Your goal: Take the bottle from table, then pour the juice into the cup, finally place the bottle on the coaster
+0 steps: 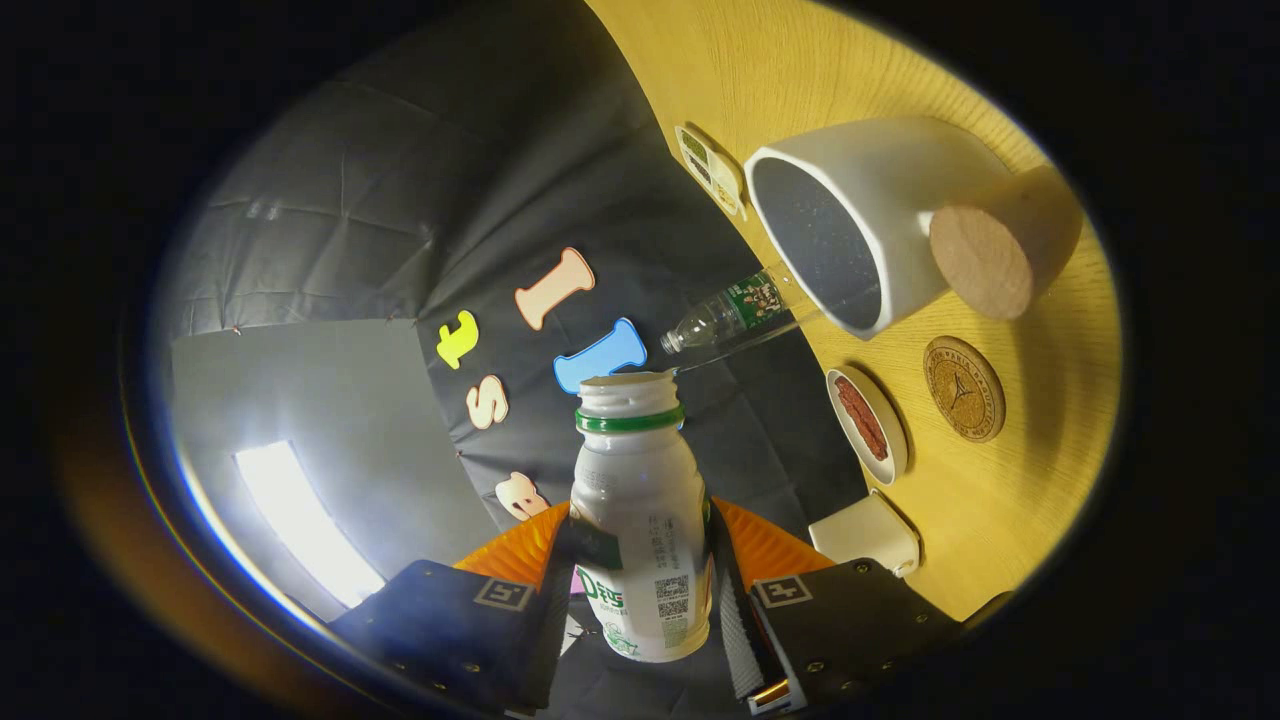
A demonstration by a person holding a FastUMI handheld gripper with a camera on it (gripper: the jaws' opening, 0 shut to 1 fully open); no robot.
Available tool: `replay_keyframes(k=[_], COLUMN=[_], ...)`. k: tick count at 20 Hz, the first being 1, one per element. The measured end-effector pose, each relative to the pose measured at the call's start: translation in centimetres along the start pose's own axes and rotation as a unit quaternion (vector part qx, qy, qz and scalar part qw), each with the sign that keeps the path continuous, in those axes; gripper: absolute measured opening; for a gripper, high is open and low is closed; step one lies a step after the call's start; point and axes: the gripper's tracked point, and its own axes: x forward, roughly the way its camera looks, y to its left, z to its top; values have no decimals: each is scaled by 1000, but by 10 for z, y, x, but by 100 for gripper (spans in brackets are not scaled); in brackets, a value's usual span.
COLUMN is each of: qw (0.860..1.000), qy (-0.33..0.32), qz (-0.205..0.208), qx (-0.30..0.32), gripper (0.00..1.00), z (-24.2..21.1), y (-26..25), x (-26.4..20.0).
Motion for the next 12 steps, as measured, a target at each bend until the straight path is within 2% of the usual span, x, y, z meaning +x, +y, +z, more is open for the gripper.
replay_keyframes(k=[12], qw=[1000], qy=[-16], qz=[8], qx=[20], gripper=[65], z=[4], y=[5], x=[0])
